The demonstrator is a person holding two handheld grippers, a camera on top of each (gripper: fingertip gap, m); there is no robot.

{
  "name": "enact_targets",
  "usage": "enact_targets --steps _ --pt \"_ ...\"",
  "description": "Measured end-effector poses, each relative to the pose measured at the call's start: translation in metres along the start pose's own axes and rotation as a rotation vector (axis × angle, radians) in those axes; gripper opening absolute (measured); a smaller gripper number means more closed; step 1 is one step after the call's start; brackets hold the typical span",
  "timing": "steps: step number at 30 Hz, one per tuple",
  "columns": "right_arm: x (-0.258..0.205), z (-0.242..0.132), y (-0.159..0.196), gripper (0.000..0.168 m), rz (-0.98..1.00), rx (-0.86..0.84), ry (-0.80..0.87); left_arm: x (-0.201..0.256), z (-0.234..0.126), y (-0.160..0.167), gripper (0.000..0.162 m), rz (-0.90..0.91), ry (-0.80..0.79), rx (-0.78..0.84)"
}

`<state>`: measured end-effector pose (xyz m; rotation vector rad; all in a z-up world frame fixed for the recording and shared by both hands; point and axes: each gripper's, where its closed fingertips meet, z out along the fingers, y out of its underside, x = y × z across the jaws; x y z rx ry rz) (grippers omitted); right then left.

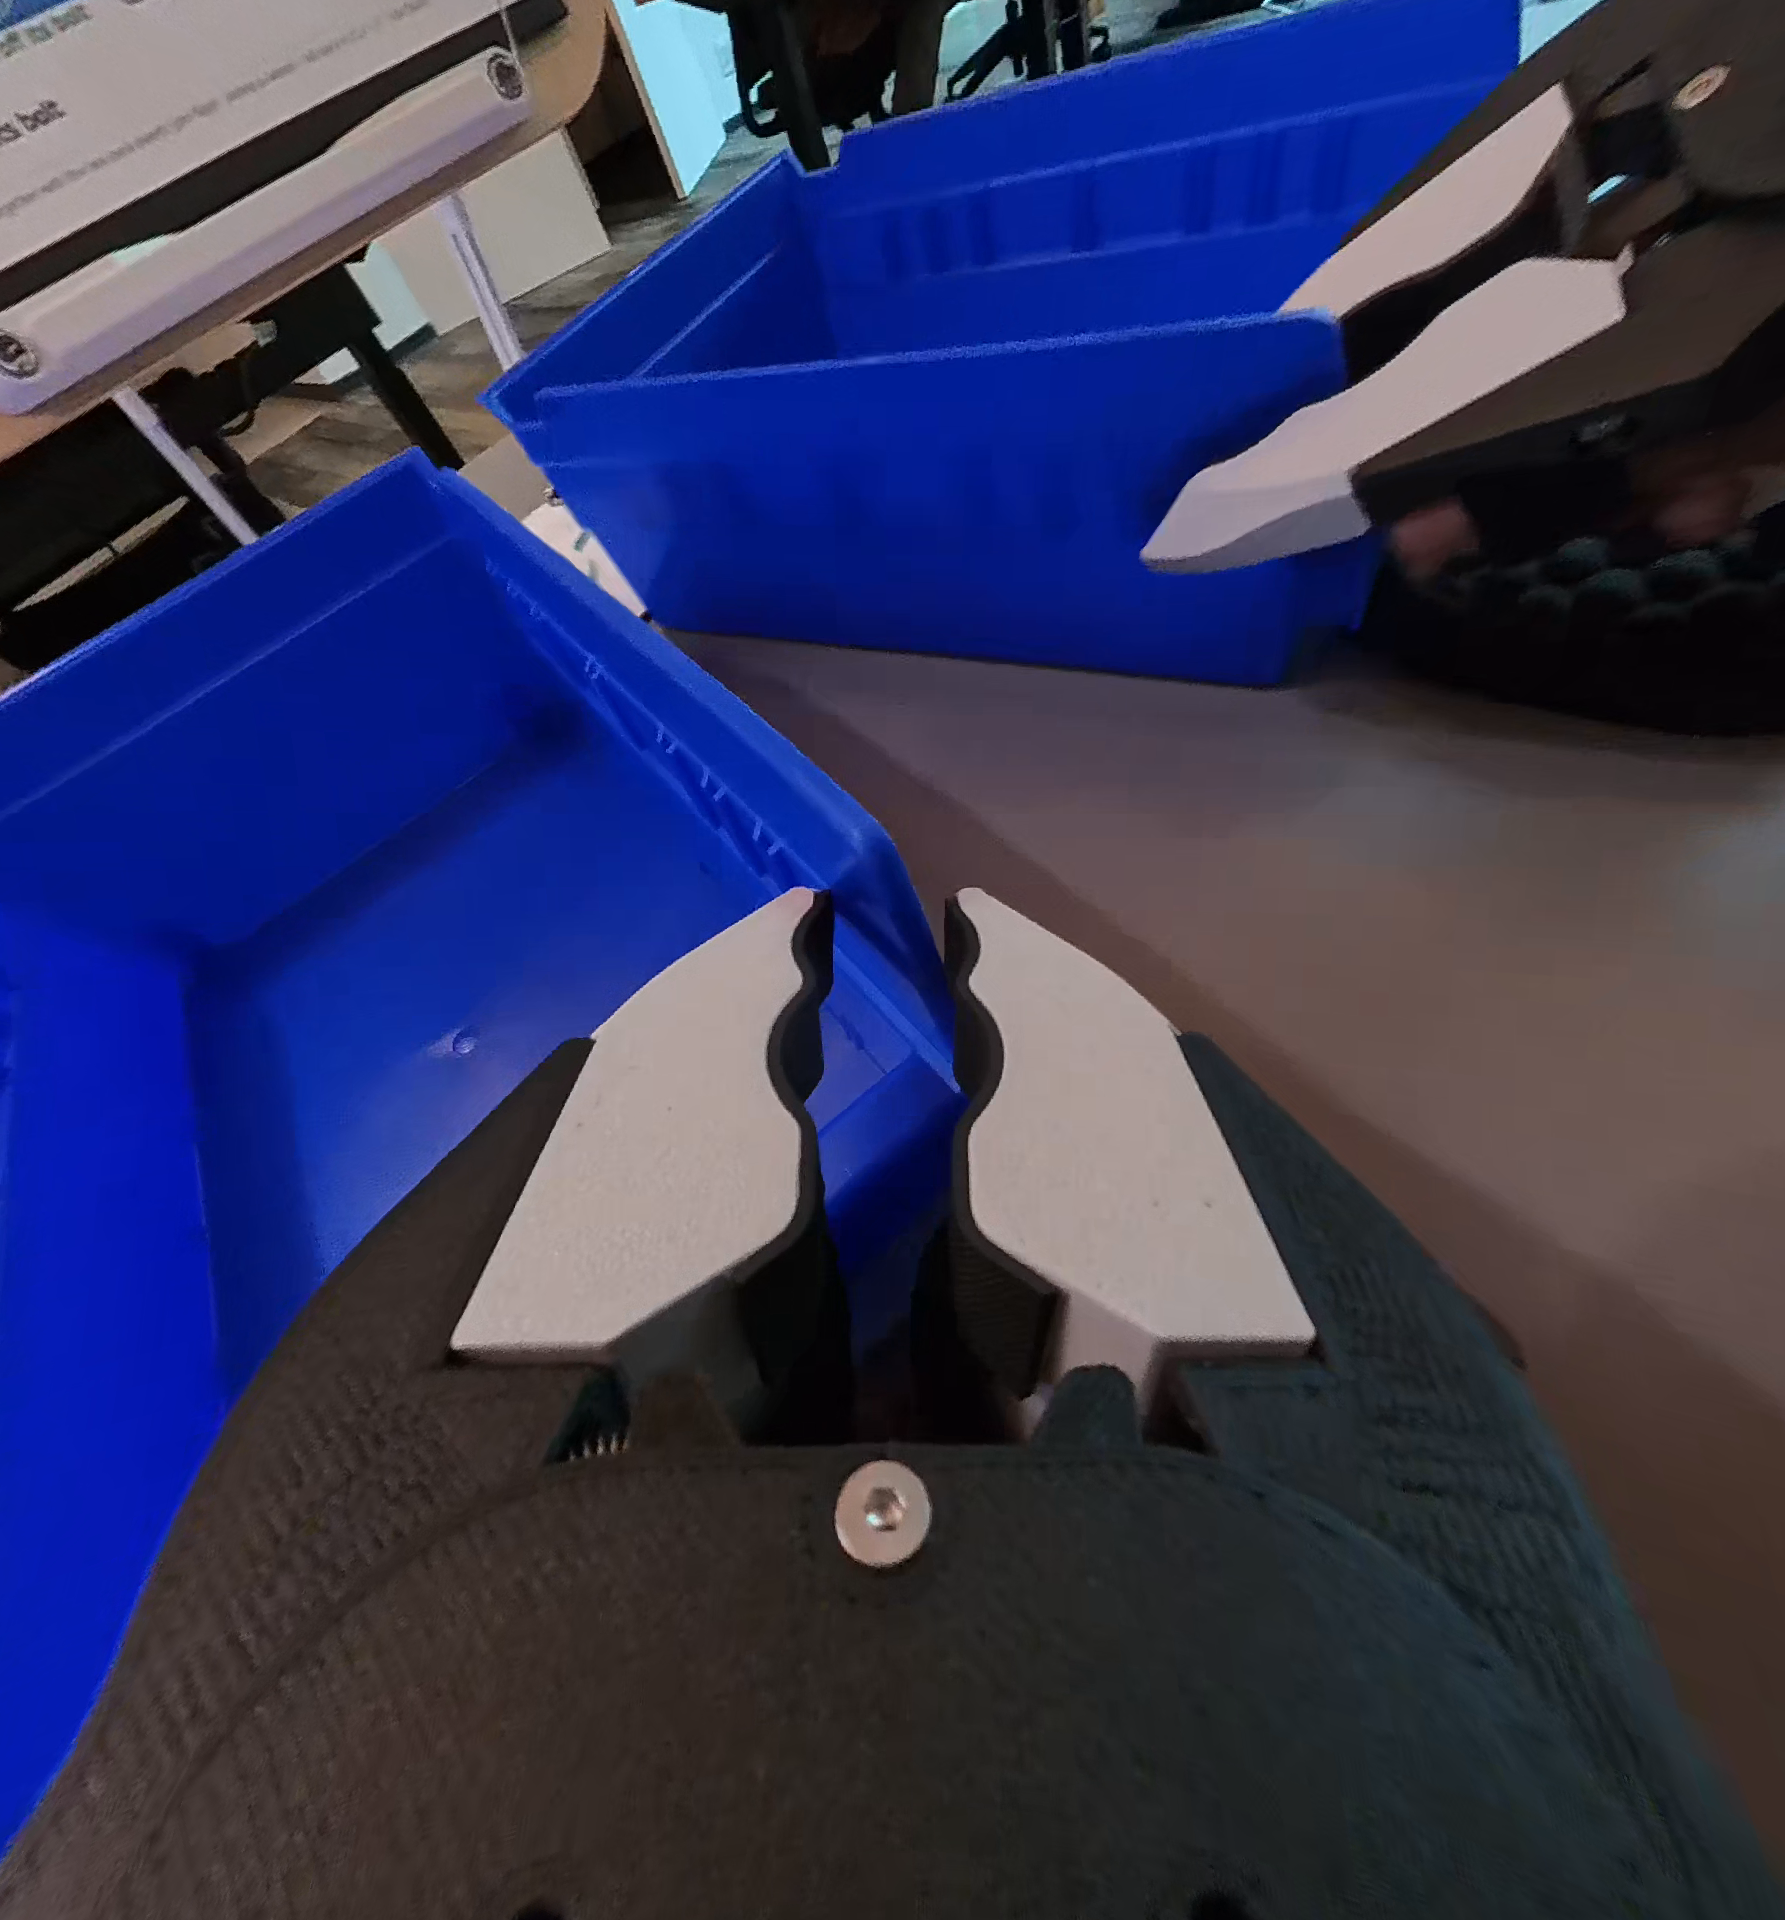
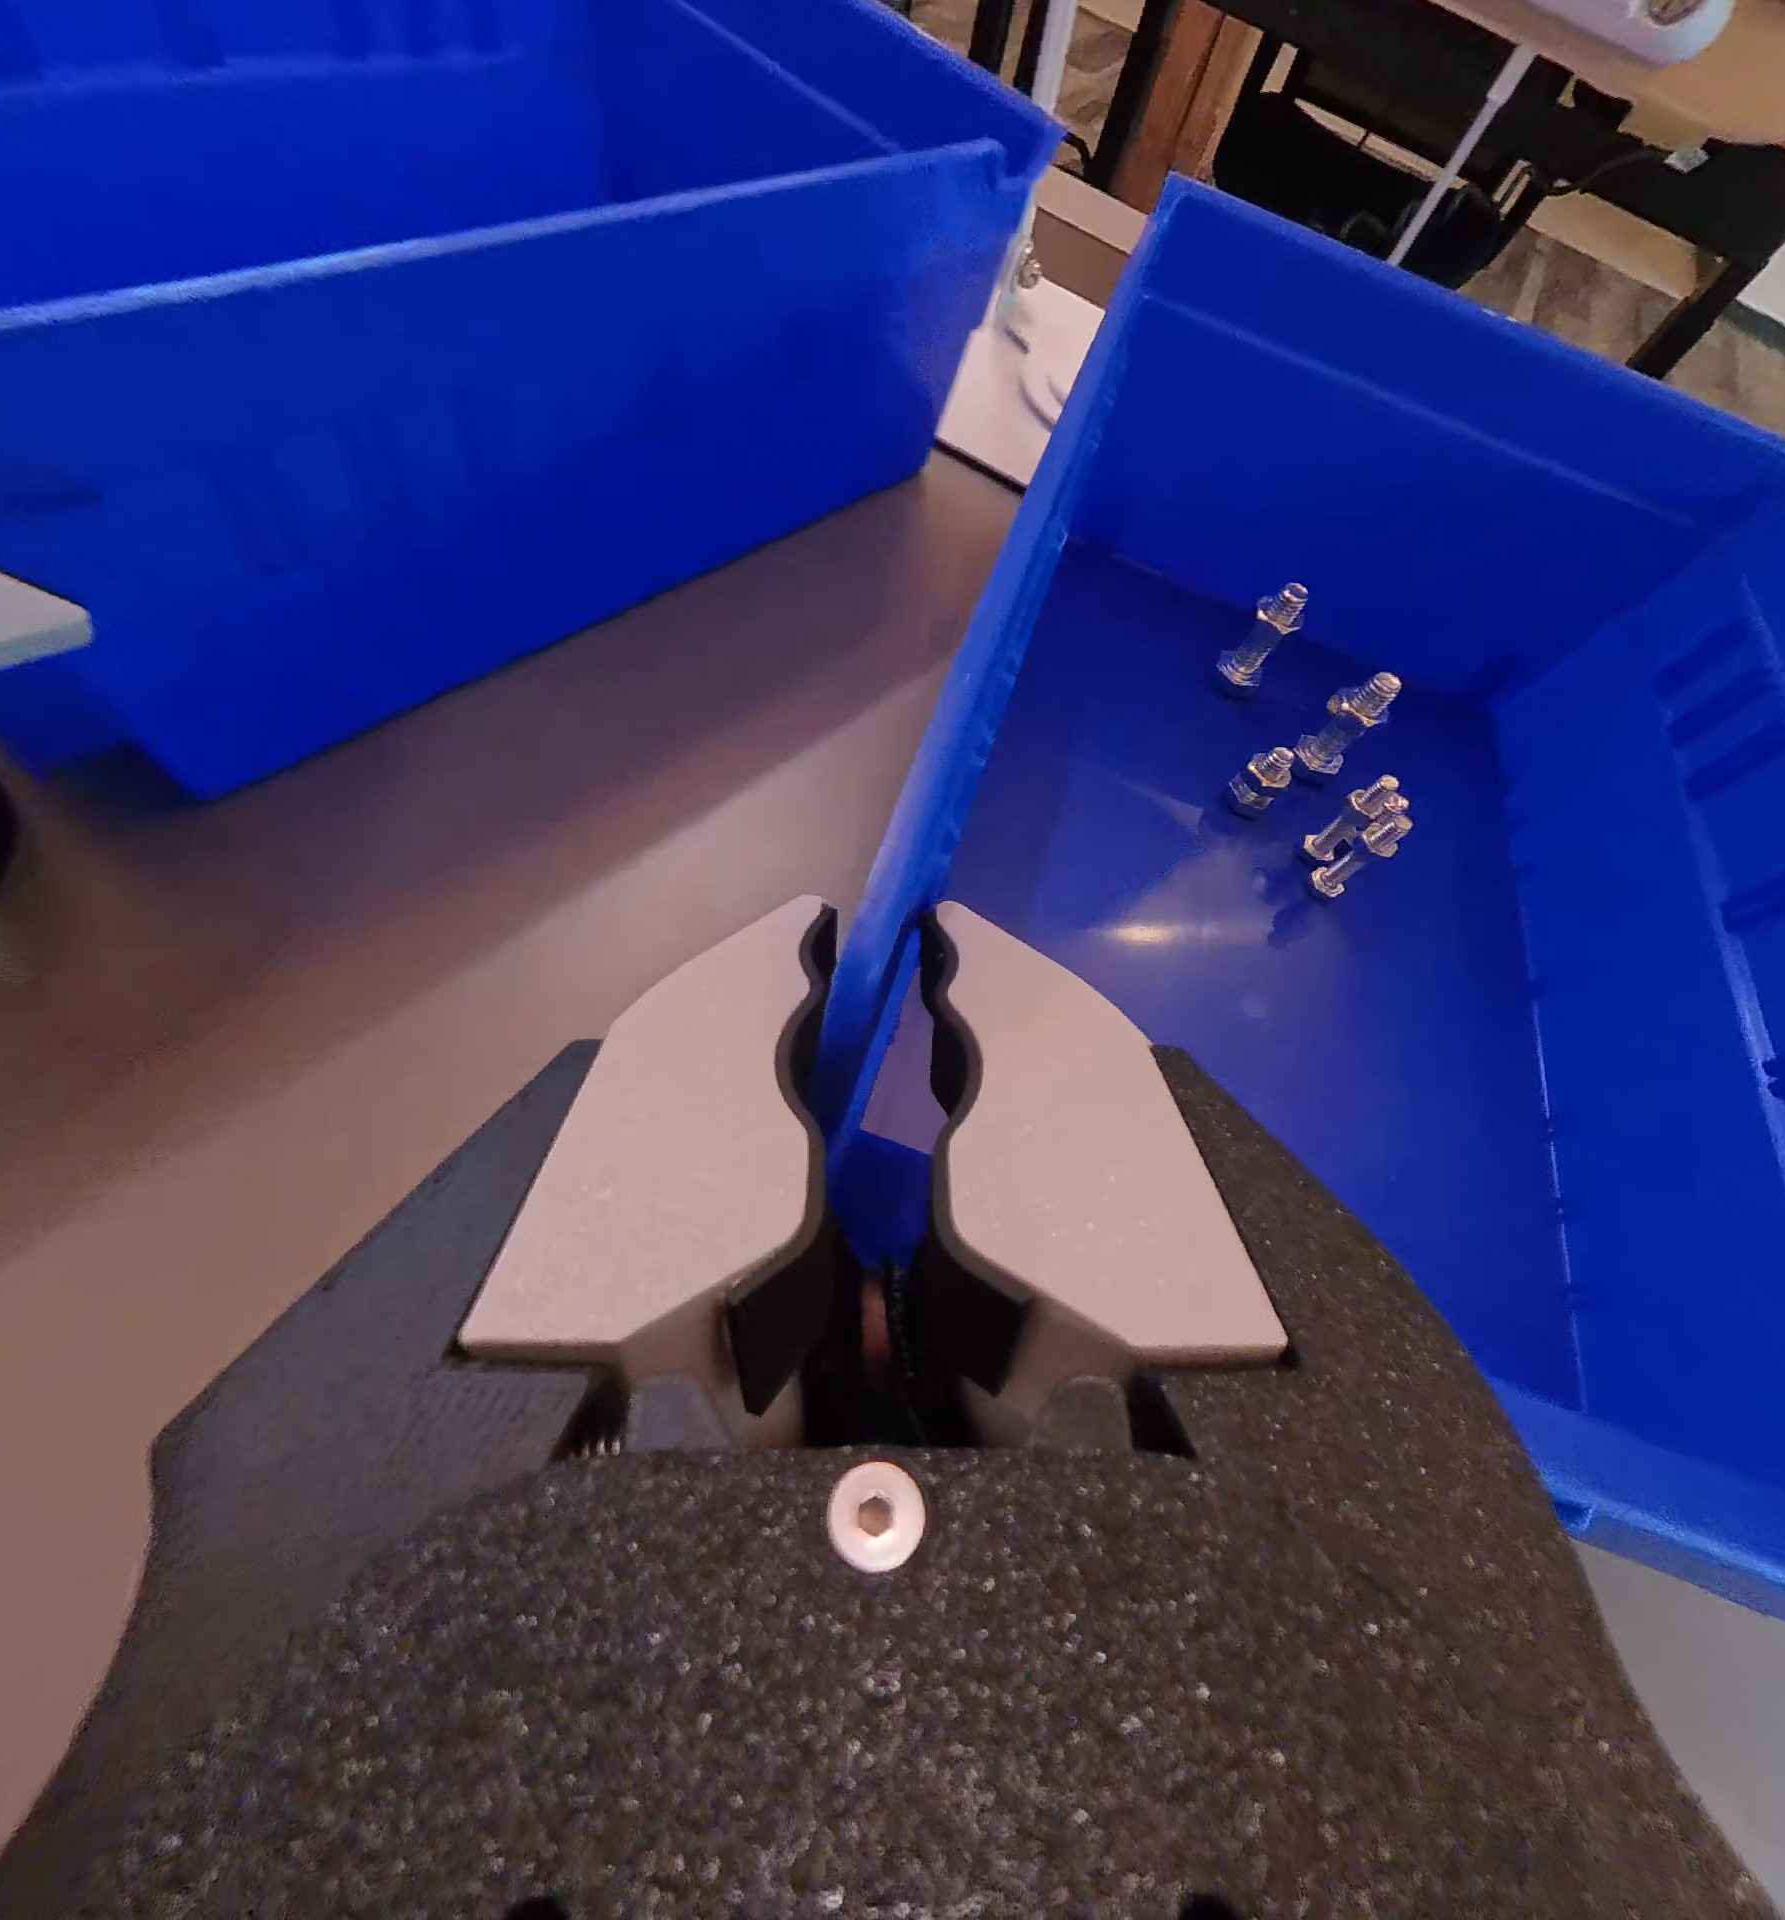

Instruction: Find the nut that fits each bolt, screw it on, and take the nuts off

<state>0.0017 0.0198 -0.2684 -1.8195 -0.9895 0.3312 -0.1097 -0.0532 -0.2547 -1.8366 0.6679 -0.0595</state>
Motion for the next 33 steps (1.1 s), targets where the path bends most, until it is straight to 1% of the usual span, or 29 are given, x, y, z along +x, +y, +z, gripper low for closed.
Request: enact_targets --steps 6,8,9,11,12,13,15,17,19,21,22,25,27,30,33 --pt "-0.017 0.004 -0.006 0.023 0.019 0.02 -0.065 0.006 0.009 -0.006 0.02 -0.011 -0.014 0.014" --pt "-0.018 0.003 -0.006 0.025 0.01 0.027 -0.084 0.003 0.008 -0.009 0.023 -0.013 -0.063 0.016" --pt "-0.019 0.0 -0.008 0.027 0.016 0.044 -0.1 -0.006 0.002 -0.018 0.032 -0.016 -0.152 0.057" --pt "-0.017 -0.011 -0.018 0.038 0.047 0.11 -0.136 -0.016 -0.02 -0.052 0.034 0.009 -0.329 0.227" --pt "-0.015 -0.018 -0.022 0.044 0.061 0.141 -0.15 -0.011 -0.03 -0.071 0.036 0.031 -0.363 0.318" --pt "-0.01 -0.025 -0.026 0.05 0.073 0.171 -0.157 -0.001 -0.036 -0.087 0.038 0.041 -0.357 0.384" --pt "0.009 -0.041 -0.032 0.064 0.097 0.235 -0.129 0.024 -0.032 -0.105 0.046 0.014 -0.273 0.434" --pt "0.042 -0.057 -0.033 0.074 0.118 0.283 -0.032 0.047 -0.011 -0.109 0.059 -0.079 -0.147 0.413" --pt "0.084 -0.071 -0.024 0.079 0.137 0.293 0.1 0.061 0.016 -0.102 0.071 -0.199 -0.041 0.35" --pt "0.124 -0.081 -0.008 0.077 0.166 0.281 0.218 0.07 0.042 -0.091 0.073 -0.29 0.027 0.264" --pt "0.139 -0.082 0.001 0.076 0.188 0.265 0.247 0.072 0.052 -0.087 0.073 -0.323 0.045 0.228" --pt "0.168 -0.071 0.036 0.074 0.25 0.157 0.262 0.07 0.077 -0.076 0.073 -0.357 0.032 0.156" --pt "0.177 -0.06 0.051 0.07 0.274 0.117 0.255 0.068 0.089 -0.069 0.073 -0.355 0.015 0.116" --pt "0.178 -0.044 0.062 0.054 0.269 0.06 0.212 0.067 0.101 -0.064 0.072 -0.354 0.002 0.071" --pt "0.171 -0.035 0.062 0.029 0.201 0.015 0.187 0.064 0.108 -0.059 0.065 -0.328 -0.02 0.037"
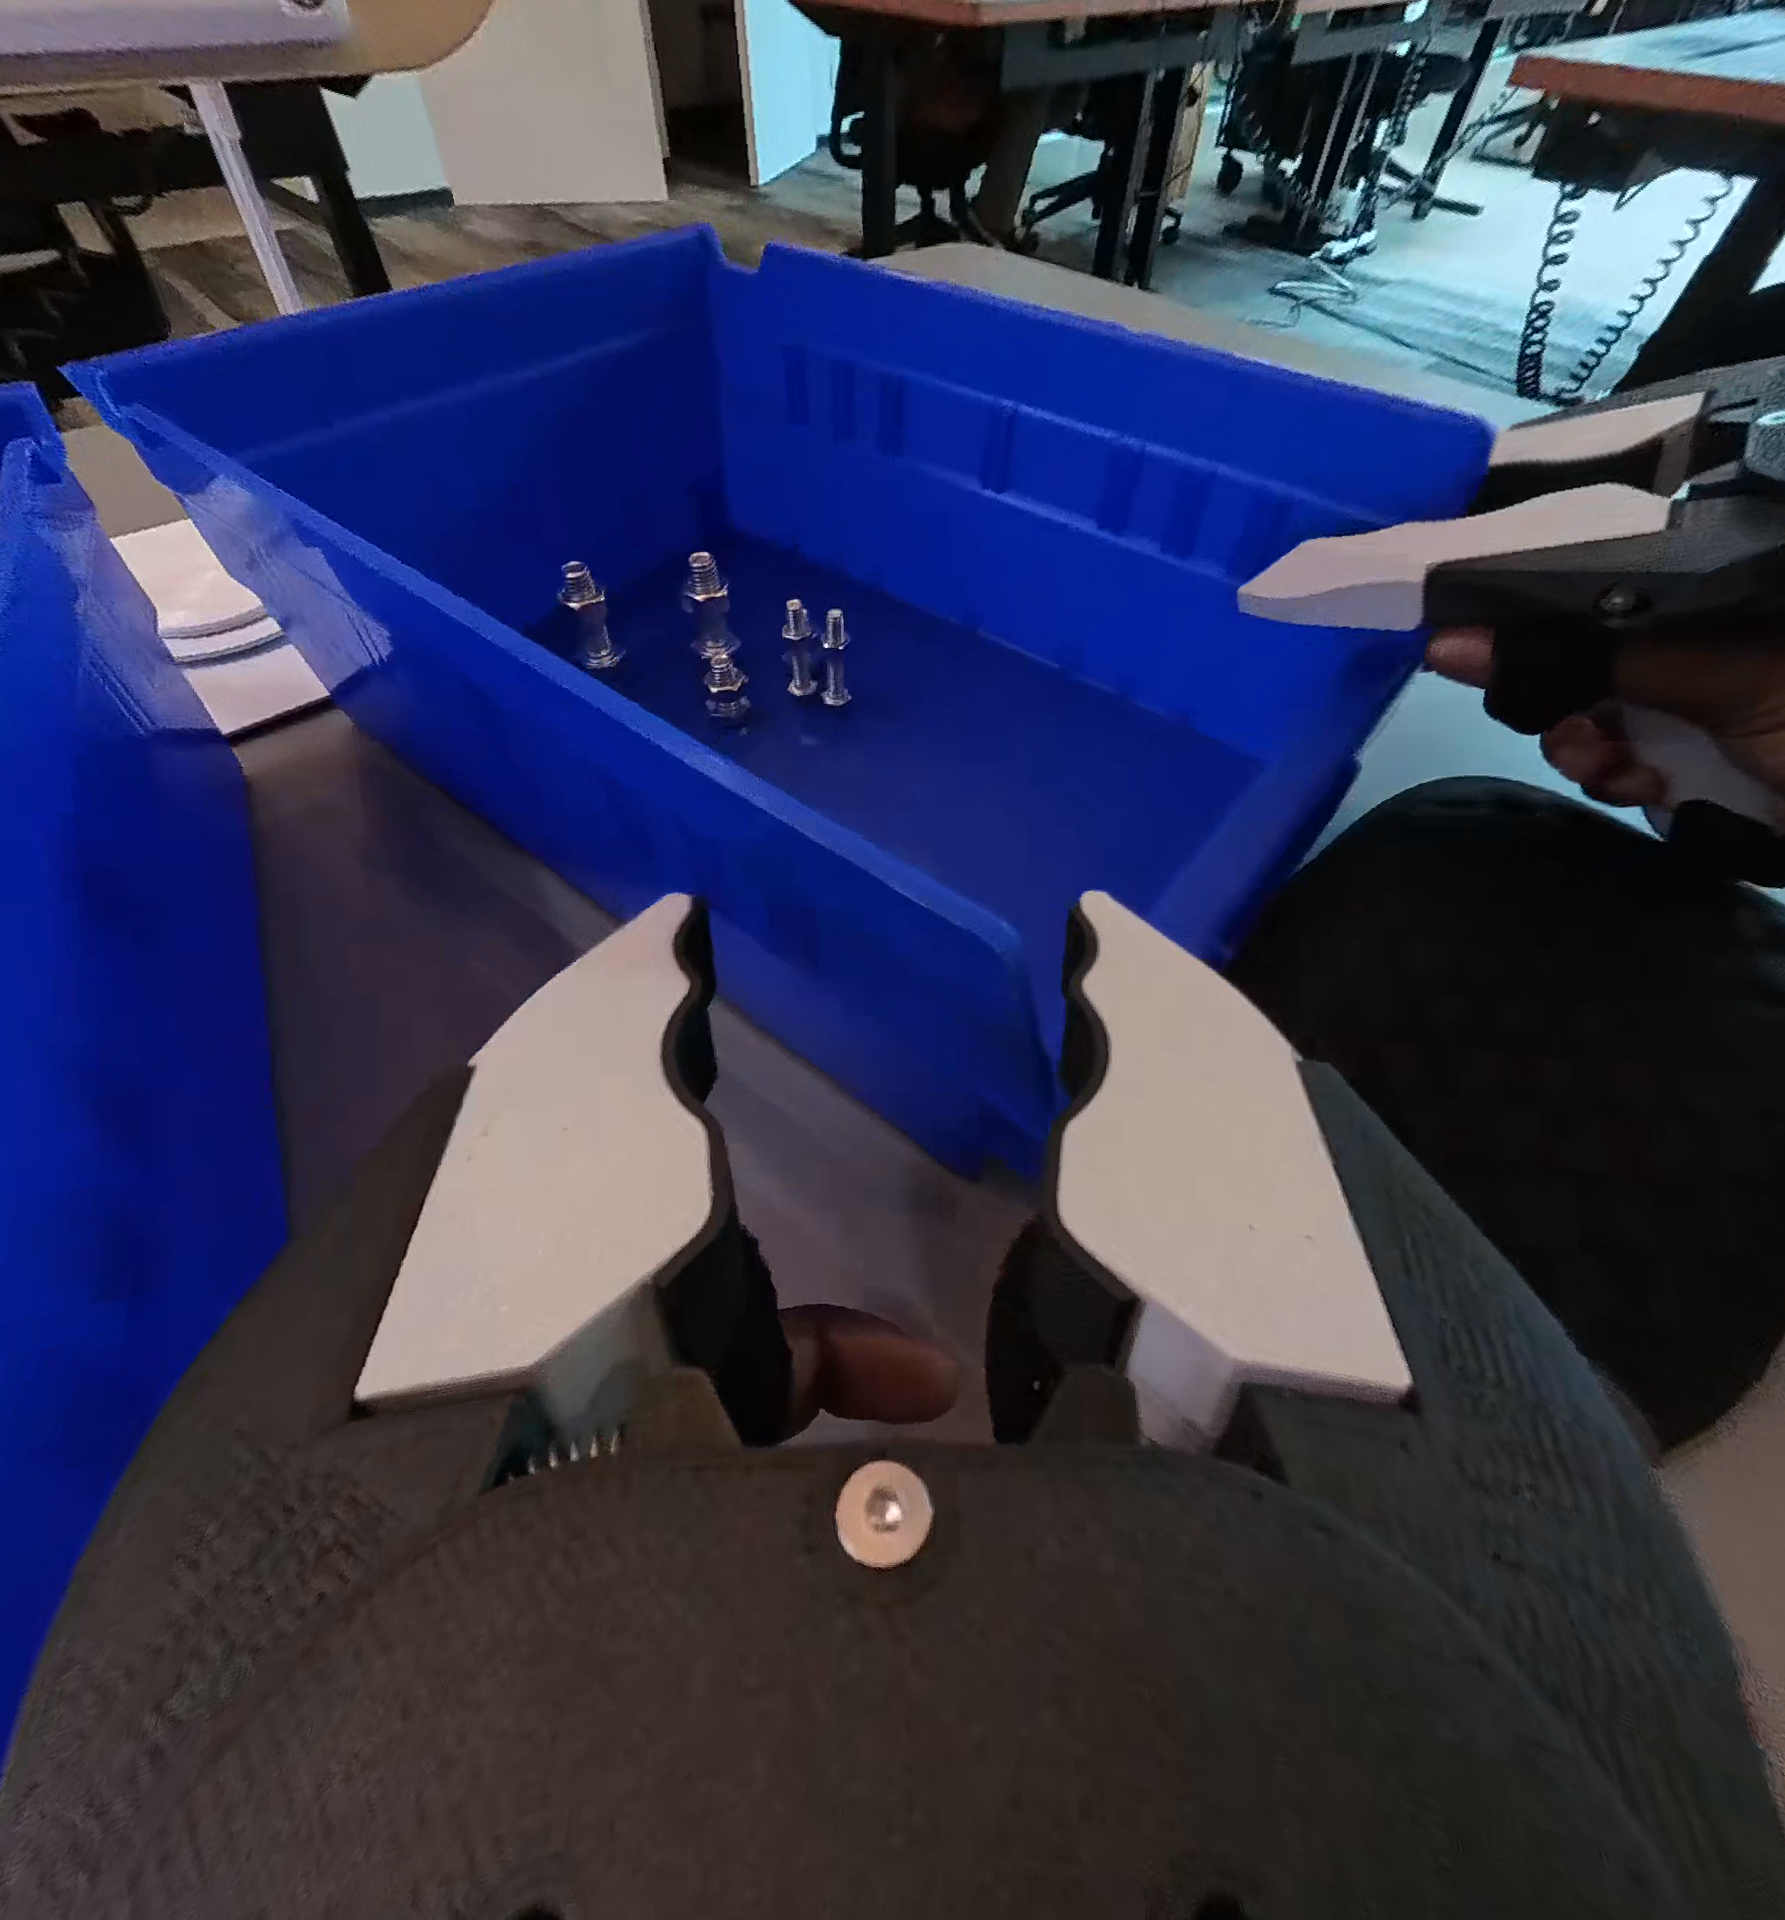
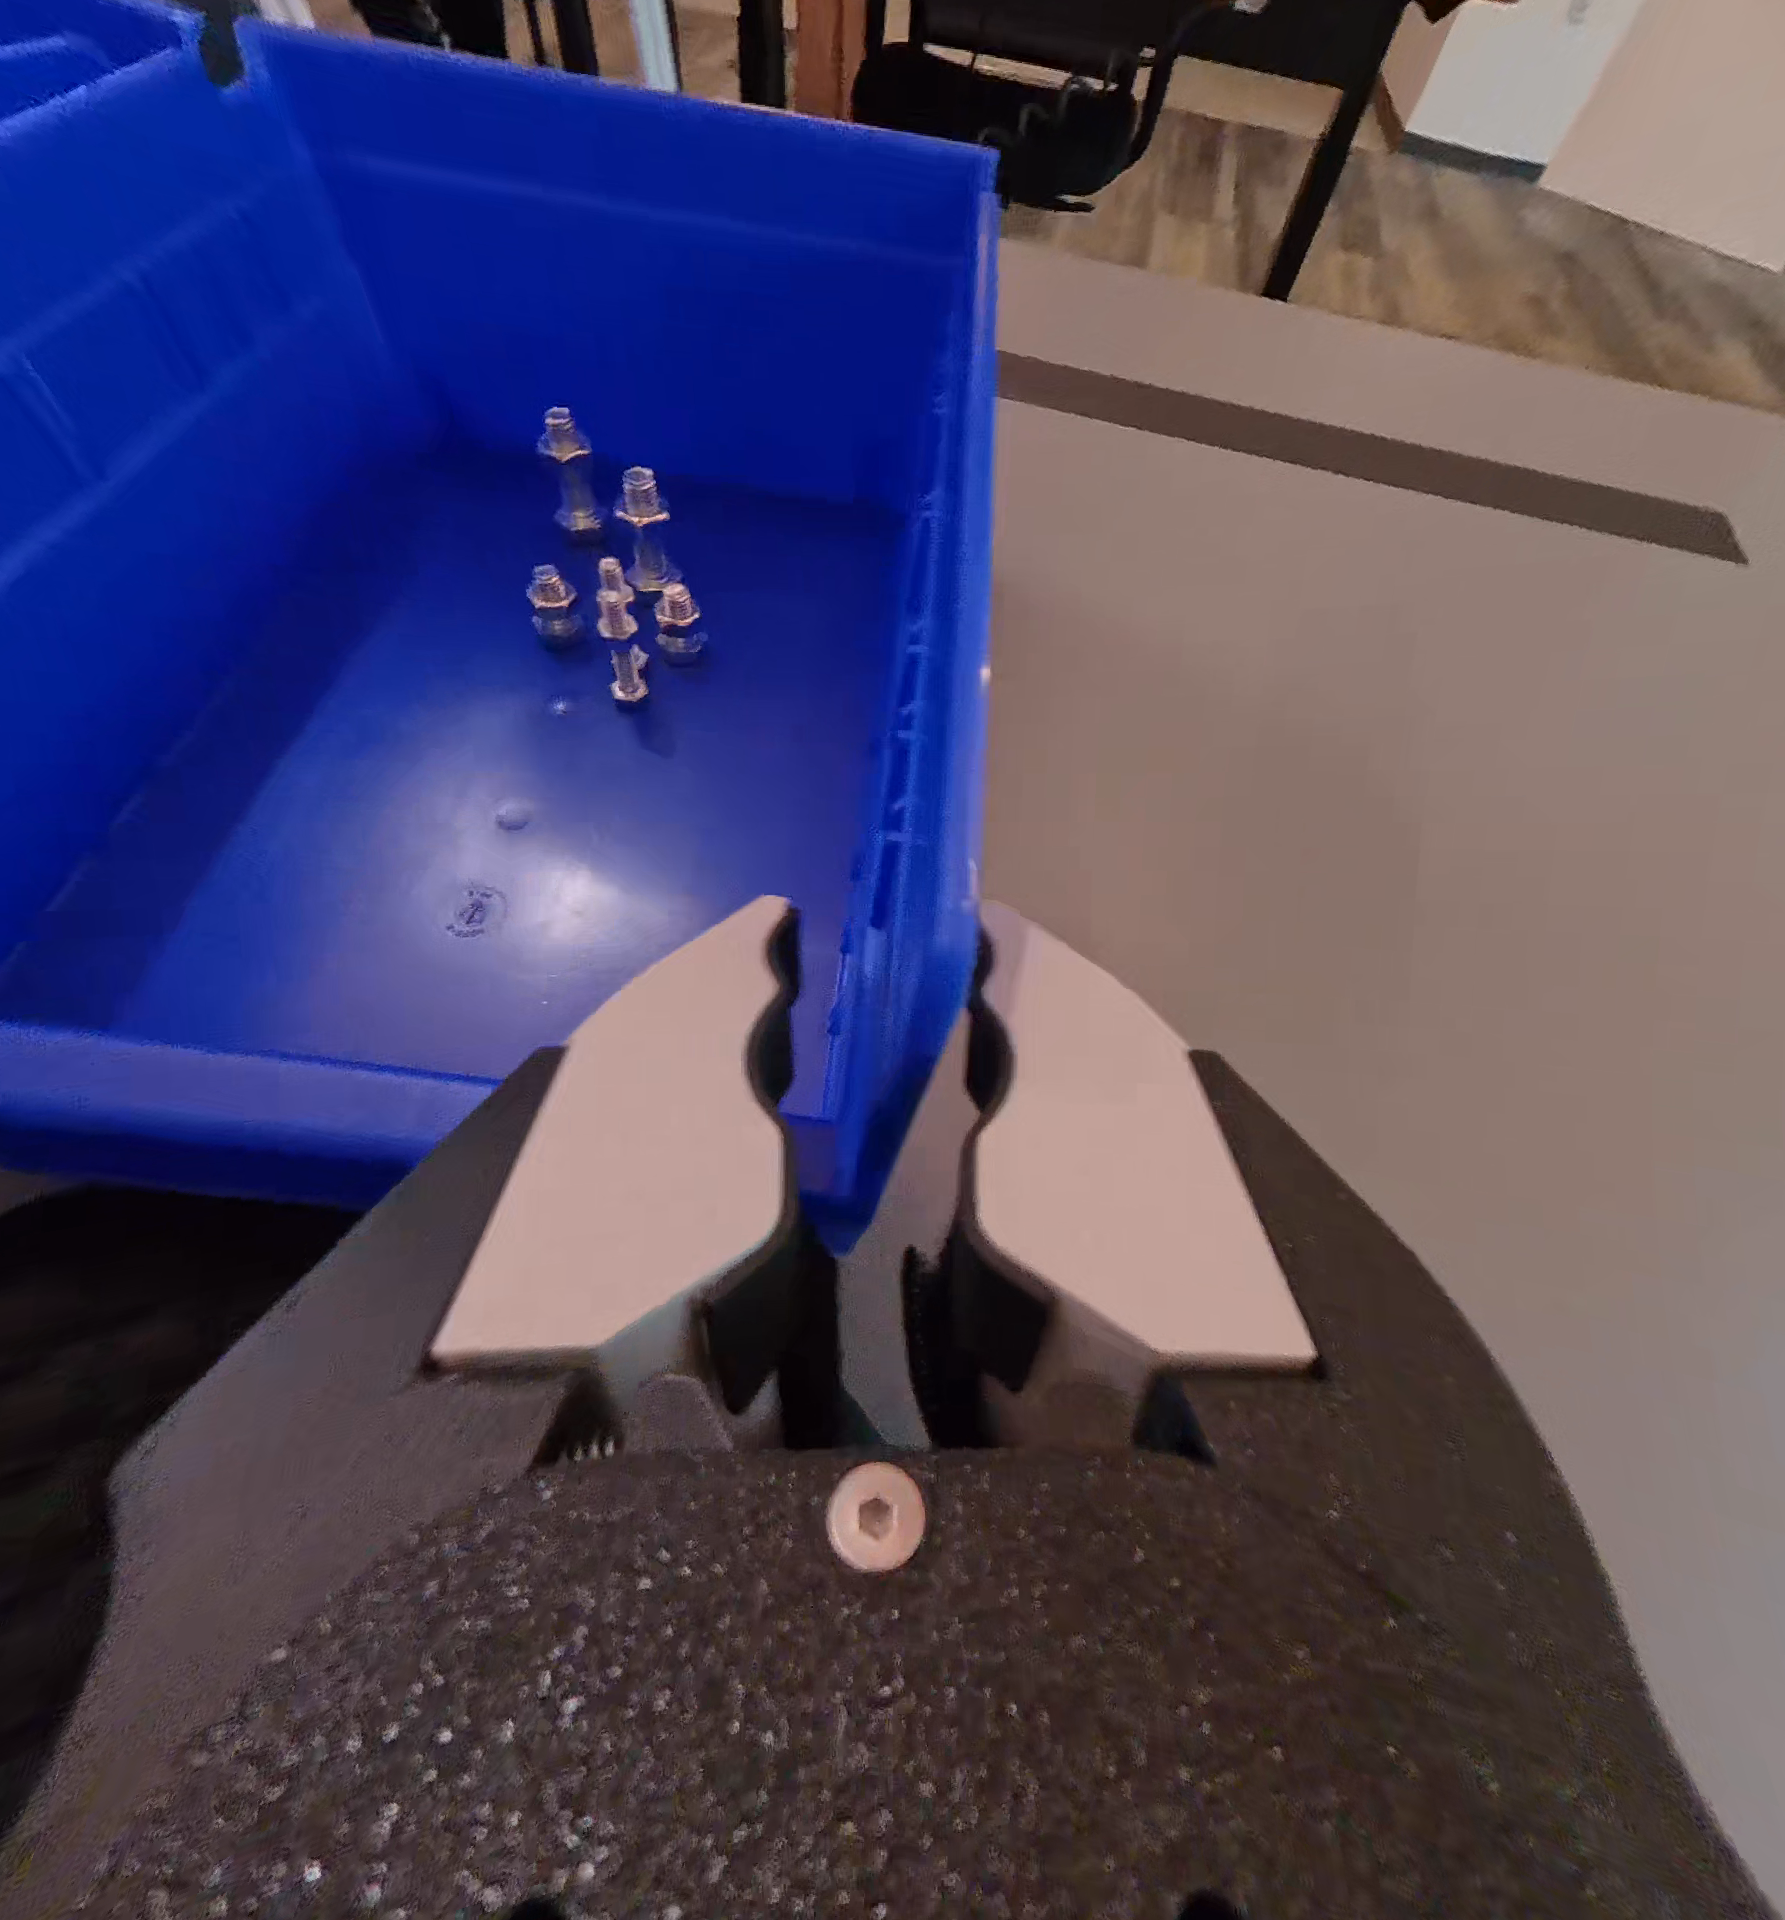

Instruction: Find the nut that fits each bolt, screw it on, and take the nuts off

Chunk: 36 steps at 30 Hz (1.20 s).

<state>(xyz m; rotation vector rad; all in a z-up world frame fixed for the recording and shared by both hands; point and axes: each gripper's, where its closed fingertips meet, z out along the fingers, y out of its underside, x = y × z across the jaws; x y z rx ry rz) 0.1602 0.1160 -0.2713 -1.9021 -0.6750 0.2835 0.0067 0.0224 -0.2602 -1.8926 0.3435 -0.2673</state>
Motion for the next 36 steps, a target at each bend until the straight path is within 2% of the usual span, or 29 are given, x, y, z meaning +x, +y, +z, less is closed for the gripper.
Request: enact_targets --steps 1,3,11,17,22,26,31,36 --pt "-0.001 0.0 -0.001 0.017 -0.023 -0.001 0.013 0.0 0.001 0.0 0.059 0.003 0.003 -0.002" --pt "-0.002 -0.002 0.0 0.009 -0.088 -0.02 0.054 -0.005 0.001 -0.001 0.052 0.028 -0.034 -0.009" --pt "-0.023 -0.025 -0.007 0.009 -0.266 -0.005 0.134 -0.028 -0.015 -0.009 0.025 0.144 -0.188 0.031" --pt "-0.033 -0.057 -0.042 0.009 -0.326 0.056 0.219 -0.033 -0.036 -0.036 0.018 0.173 -0.23 0.115" --pt "-0.053 -0.088 -0.089 0.009 -0.353 0.133 0.259 -0.041 -0.075 -0.075 0.017 0.215 -0.268 0.195" --pt "-0.082 -0.095 -0.124 0.009 -0.376 0.195 0.246 -0.061 -0.111 -0.094 0.016 0.237 -0.322 0.234" --pt "-0.139 -0.079 -0.167 0.009 -0.41 0.291 0.158 -0.104 -0.165 -0.104 0.015 0.257 -0.459 0.256" --pt "-0.211 -0.049 -0.201 0.008 -0.435 0.356 0.015 -0.156 -0.223 -0.098 0.015 0.25 -0.622 0.236"
